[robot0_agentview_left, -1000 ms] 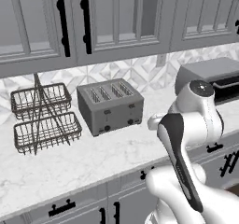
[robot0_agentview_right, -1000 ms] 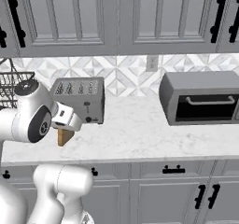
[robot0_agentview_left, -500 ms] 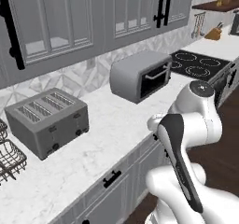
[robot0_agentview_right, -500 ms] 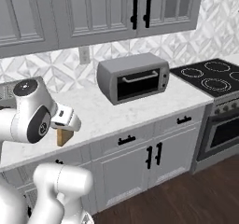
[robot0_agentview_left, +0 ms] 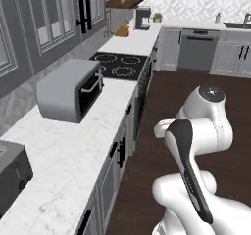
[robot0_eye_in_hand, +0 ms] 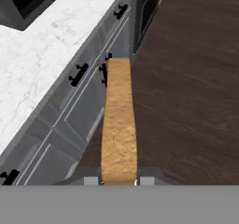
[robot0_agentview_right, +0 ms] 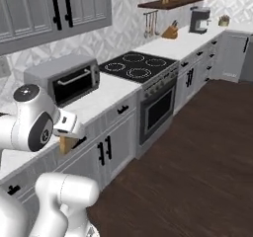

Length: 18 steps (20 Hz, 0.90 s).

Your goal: Start the toaster. Once the lever pops up, take the bread to the plate on the dining counter.

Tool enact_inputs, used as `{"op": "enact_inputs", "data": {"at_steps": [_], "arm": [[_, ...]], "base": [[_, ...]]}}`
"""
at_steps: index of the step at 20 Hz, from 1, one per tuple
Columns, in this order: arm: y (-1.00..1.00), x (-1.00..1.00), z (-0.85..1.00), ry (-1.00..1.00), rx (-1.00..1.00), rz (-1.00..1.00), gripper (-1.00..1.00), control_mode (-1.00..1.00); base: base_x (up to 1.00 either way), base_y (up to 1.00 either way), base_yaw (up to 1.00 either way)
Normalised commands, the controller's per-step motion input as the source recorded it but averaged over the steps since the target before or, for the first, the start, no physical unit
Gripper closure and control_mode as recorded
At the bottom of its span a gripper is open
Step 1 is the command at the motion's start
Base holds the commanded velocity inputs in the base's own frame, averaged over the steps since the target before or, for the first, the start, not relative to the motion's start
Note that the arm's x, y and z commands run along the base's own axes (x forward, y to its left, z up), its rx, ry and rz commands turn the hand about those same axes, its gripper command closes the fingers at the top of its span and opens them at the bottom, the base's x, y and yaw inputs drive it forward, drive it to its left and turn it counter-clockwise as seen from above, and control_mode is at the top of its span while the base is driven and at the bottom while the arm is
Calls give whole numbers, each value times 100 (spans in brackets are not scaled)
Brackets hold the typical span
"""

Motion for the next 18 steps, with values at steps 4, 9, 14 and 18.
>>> {"op": "enact_inputs", "data": {"at_steps": [4, 9, 14, 18], "arm": [[0, 0, 0, 0, 0, 0, 100, 100], [0, 0, 0, 0, 0, 0, 100, 100], [0, 0, 0, 0, 0, 0, 100, 100], [0, 0, 0, 0, 0, 0, 100, 100]], "base": [[36, -4, -80], [36, -22, -79], [44, -25, -75], [95, -19, -53]]}}
